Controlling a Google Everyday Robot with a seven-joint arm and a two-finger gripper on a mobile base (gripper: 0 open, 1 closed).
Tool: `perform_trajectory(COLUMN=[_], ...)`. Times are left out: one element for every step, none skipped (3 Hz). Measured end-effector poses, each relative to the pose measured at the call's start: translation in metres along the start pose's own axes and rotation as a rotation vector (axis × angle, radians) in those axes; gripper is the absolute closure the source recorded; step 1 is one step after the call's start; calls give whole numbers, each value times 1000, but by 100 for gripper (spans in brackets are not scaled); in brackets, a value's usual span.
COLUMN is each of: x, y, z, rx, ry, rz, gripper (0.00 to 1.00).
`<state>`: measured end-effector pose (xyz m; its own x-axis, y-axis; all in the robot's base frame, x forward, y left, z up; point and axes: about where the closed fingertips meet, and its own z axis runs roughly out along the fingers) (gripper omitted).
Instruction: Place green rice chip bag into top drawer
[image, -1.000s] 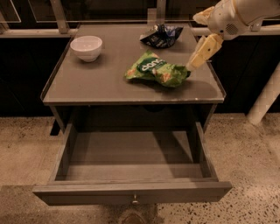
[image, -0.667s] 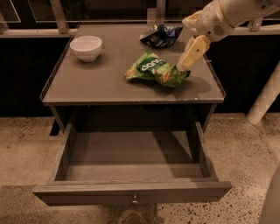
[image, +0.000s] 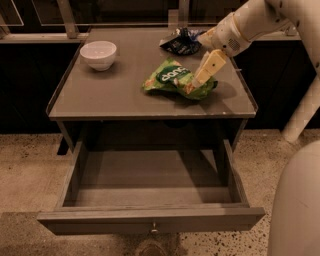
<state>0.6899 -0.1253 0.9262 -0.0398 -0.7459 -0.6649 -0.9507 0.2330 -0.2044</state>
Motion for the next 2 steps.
perform_trajectory(x=[11,25], y=[-2,-2], z=[14,24], rx=[-23,-38], ry=[3,20], rz=[29,63], gripper=[0,0])
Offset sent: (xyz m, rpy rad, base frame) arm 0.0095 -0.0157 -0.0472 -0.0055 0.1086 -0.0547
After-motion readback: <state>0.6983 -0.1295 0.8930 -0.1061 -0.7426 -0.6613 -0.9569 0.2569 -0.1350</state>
